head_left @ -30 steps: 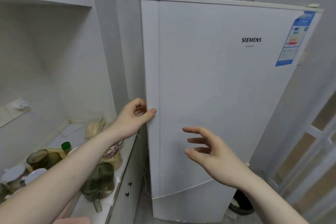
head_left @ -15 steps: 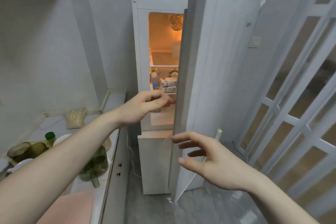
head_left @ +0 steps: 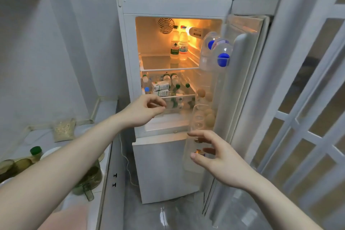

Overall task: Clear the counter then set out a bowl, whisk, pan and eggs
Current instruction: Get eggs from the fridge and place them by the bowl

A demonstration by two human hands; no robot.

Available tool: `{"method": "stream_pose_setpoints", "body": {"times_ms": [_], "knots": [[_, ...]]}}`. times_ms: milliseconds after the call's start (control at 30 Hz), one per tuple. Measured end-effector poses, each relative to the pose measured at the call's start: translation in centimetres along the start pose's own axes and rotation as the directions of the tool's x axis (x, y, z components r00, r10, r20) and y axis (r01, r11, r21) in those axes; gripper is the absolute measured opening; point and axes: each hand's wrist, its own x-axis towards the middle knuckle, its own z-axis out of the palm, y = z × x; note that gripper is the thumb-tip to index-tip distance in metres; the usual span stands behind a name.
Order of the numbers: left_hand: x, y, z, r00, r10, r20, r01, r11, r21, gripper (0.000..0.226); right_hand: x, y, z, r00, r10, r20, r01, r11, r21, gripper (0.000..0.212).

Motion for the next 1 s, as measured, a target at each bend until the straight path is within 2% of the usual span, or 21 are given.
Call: {"method": "stream_pose_setpoints", "body": {"times_ms": [167, 367, 467, 767, 1000], "knots": [[2.9, 1.9, 2.7, 0.996, 0.060, 0.071, -0.067, 0.993, 0.095, 0.011, 0.1, 2.3, -1.6, 0.993, -0.002, -0.115, -0.007, 0.997, -0.074, 0.048], [7.7, 3.8, 6.1, 0.984, 0.102, 0.143, -0.128, 0.975, 0.183, 0.010, 2.1, 4.4, -3.8, 0.987, 0.029, -0.159, -0.062, 0.977, -0.205, 0.048], [10.6, 4.5, 7.7, 0.981, 0.093, 0.170, -0.132, 0.964, 0.232, 0.015, 3.0, 5.5, -4.9, 0.988, 0.081, -0.134, -0.112, 0.963, -0.244, 0.047], [18.3, 2.7, 11.7, 0.988, 0.021, 0.153, -0.076, 0.930, 0.361, 0.044, 3.5, 6.9, -8.2, 0.983, 0.147, -0.109, -0.181, 0.880, -0.438, 0.044], [22.4, 2.9, 15.0, 0.989, 0.101, 0.111, -0.139, 0.892, 0.429, 0.045, 9.9, 7.1, -10.4, 0.967, 0.110, -0.231, -0.209, 0.859, -0.468, 0.046]]}}
